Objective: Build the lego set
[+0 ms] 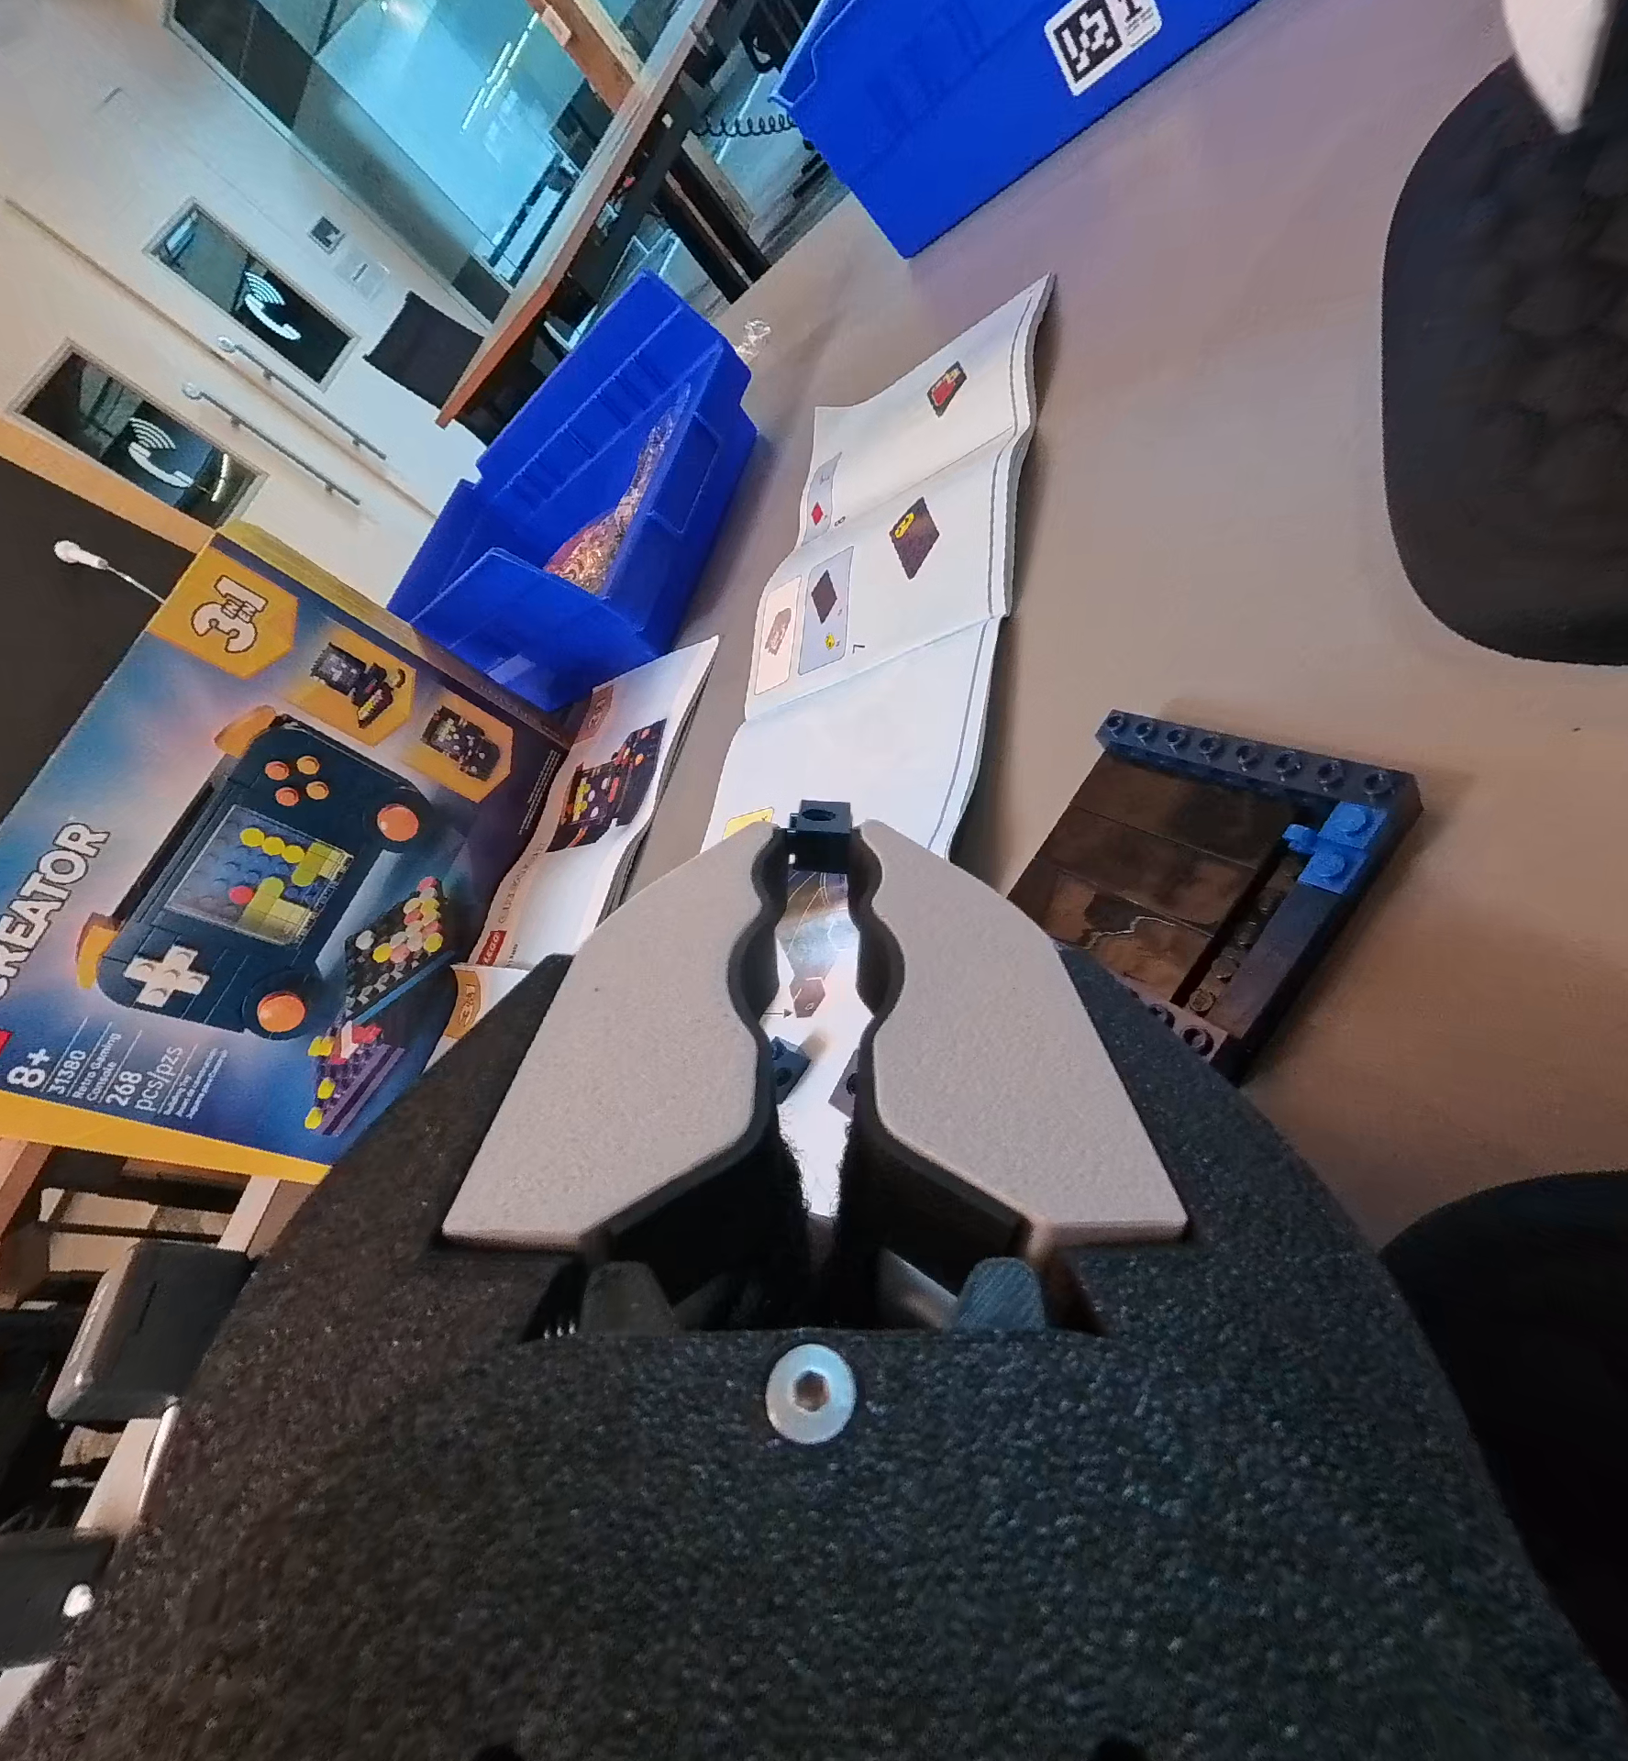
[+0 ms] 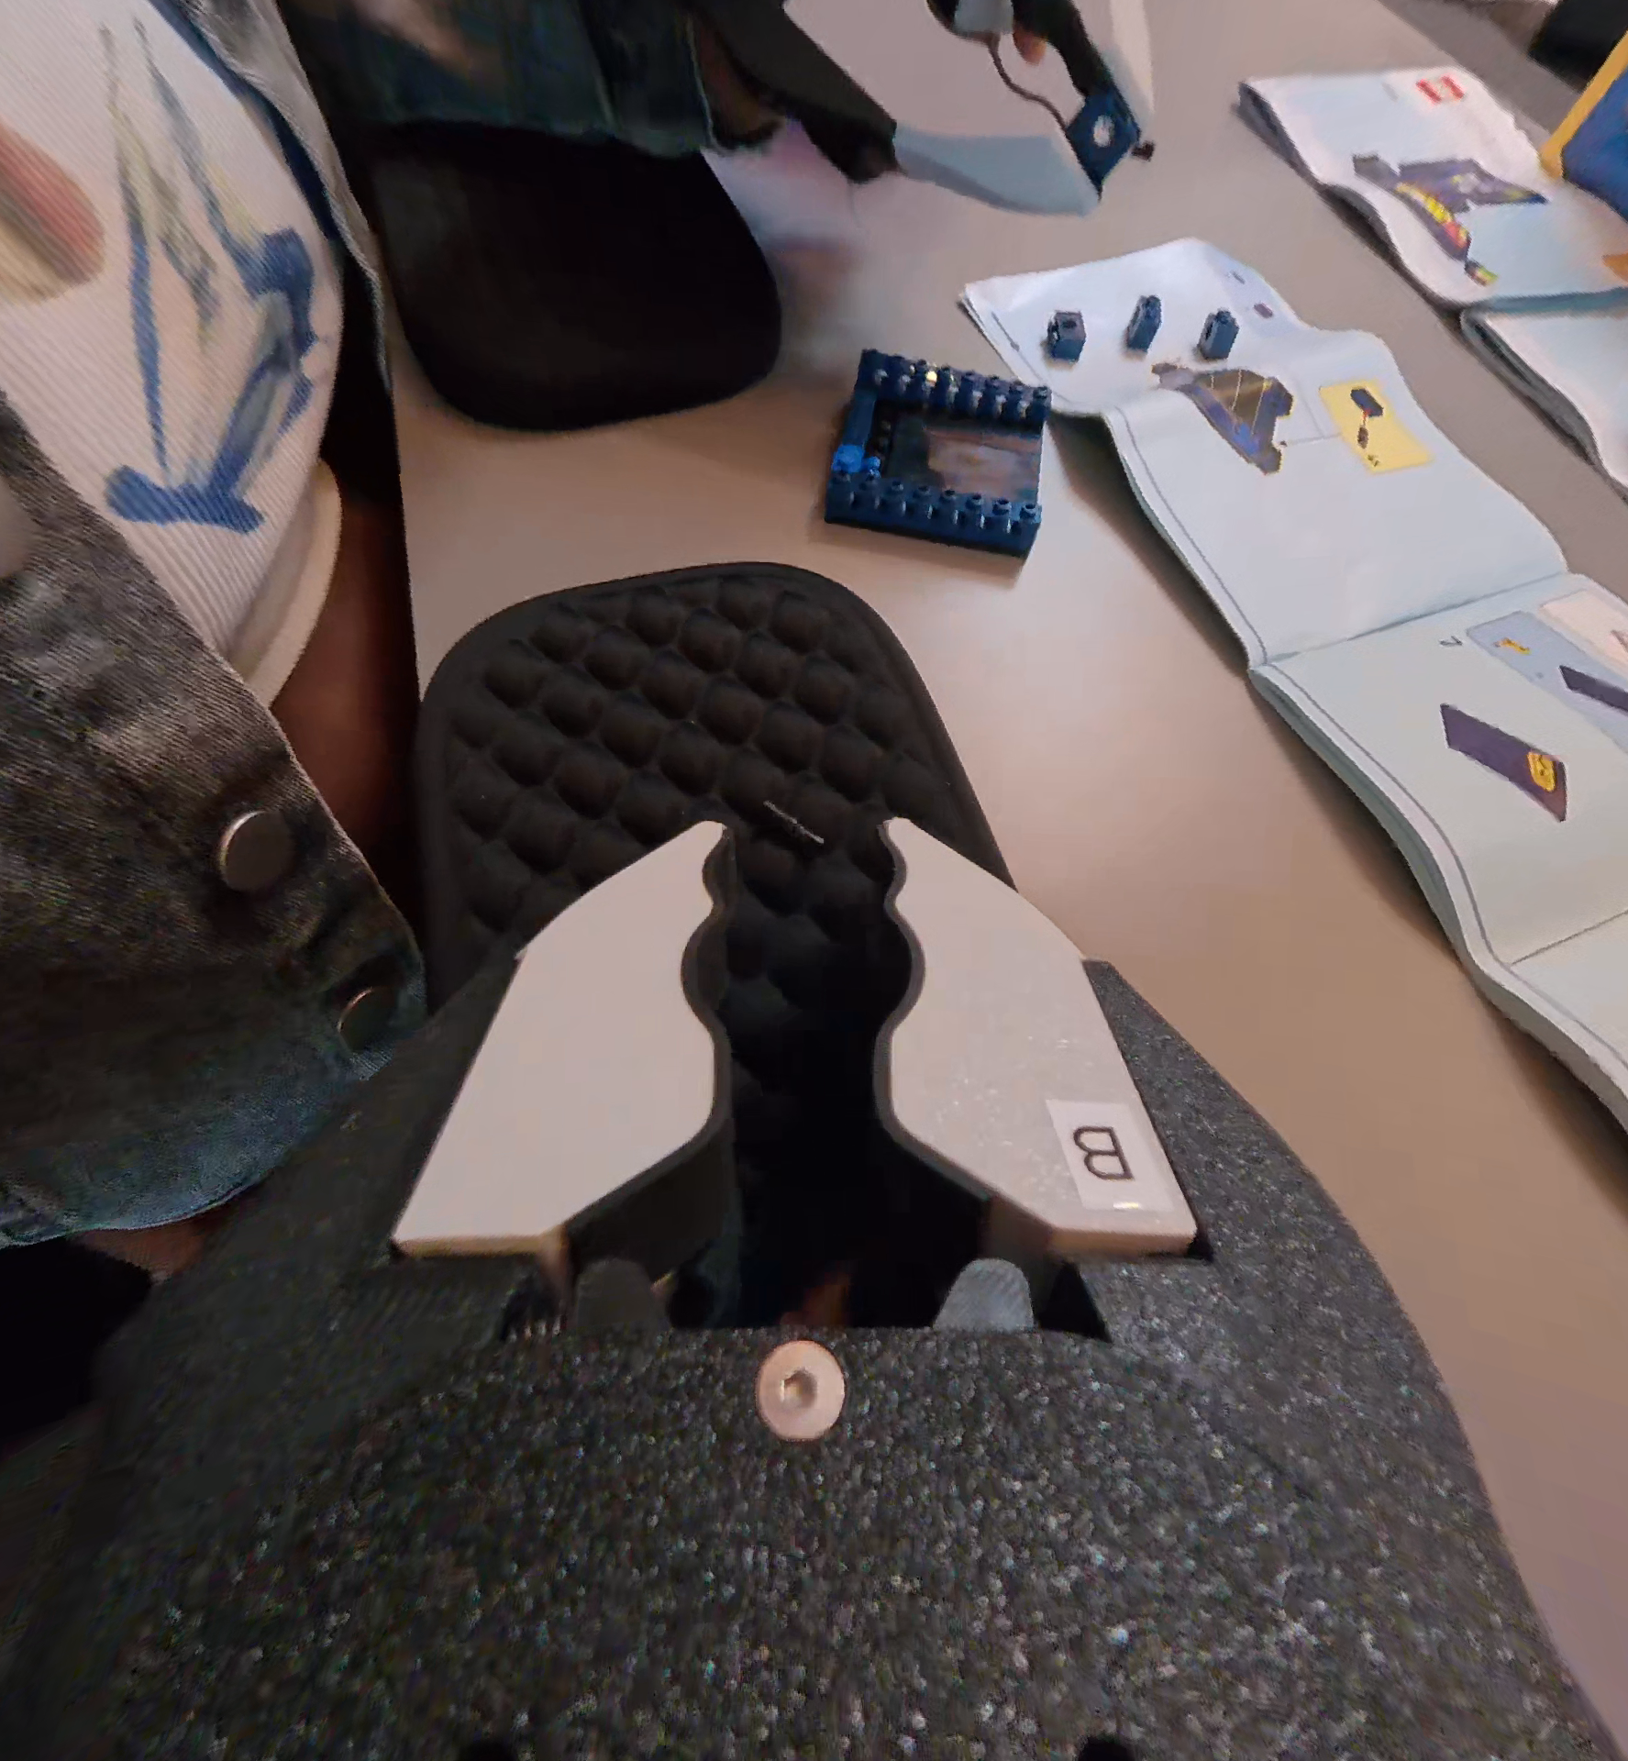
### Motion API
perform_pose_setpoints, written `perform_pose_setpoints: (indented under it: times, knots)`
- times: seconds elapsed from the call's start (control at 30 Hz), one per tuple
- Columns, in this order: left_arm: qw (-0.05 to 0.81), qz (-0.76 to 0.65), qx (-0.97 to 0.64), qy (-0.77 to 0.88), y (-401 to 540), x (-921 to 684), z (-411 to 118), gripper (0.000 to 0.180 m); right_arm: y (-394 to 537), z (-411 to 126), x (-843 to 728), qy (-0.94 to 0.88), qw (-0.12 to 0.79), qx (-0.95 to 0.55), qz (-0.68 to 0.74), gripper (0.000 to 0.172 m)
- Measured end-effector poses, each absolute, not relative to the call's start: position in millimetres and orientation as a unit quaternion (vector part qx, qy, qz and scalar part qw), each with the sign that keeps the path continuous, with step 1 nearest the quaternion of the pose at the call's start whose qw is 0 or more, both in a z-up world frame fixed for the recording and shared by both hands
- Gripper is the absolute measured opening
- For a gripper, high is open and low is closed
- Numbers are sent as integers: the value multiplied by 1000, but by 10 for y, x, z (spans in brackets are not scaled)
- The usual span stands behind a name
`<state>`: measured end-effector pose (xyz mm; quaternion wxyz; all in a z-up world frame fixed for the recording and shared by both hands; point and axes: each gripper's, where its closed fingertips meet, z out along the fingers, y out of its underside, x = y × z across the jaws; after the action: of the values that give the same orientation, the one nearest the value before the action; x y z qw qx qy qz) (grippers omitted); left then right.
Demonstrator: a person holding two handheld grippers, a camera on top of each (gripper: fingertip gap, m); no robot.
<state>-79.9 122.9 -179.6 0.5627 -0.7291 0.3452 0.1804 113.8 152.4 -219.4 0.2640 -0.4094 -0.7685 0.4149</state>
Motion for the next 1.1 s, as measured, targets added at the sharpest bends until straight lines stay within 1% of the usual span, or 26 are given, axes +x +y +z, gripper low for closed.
perform_pose_setpoints:
  times: [0.07, 0.1, 0.17, 0.23, 0.3, 0.47, 0.6, 0.77, 0.9, 0.97, 1.1]
  knots:
    - [563, 178, -729, 347, 1224, -790, -1800, 11, 1556, -2157, 1115, -778, 270, -378, 422, 21]
    - [562, 177, -728, 349, 1221, -783, -1800, 11, 1563, -2148, 1107, -785, 259, -363, 431, 18]
    - [563, 179, -726, 352, 1214, -772, -1797, 11, 1529, -2163, 1111, -802, 209, -332, 451, 14]
    - [563, 181, -723, 356, 1209, -760, -1794, 11, 1490, -2222, 1119, -825, 157, -302, 452, 14]
    - [562, 182, -721, 360, 1205, -750, -1797, 11, 1474, -2274, 1107, -843, 123, -275, 445, 15]
    - [559, 186, -721, 365, 1203, -749, -1812, 11, 1445, -2322, 1091, -852, 78, -235, 462, 15]
    - [557, 188, -720, 369, 1203, -744, -1826, 11, 1444, -2344, 1090, -849, 88, -230, 468, 14]
    - [555, 190, -717, 377, 1204, -721, -1836, 11, 1444, -2403, 1092, -865, 138, -209, 436, 11]
    - [557, 194, -712, 381, 1205, -706, -1825, 11, 1447, -2417, 1091, -868, 155, -205, 426, 9]
    - [557, 195, -711, 383, 1207, -698, -1827, 11, 1451, -2400, 1087, -863, 155, -214, 430, 5]
    - [557, 196, -709, 386, 1216, -683, -1834, 11, 1474, -2334, 1087, -846, 158, -265, 435, 5]
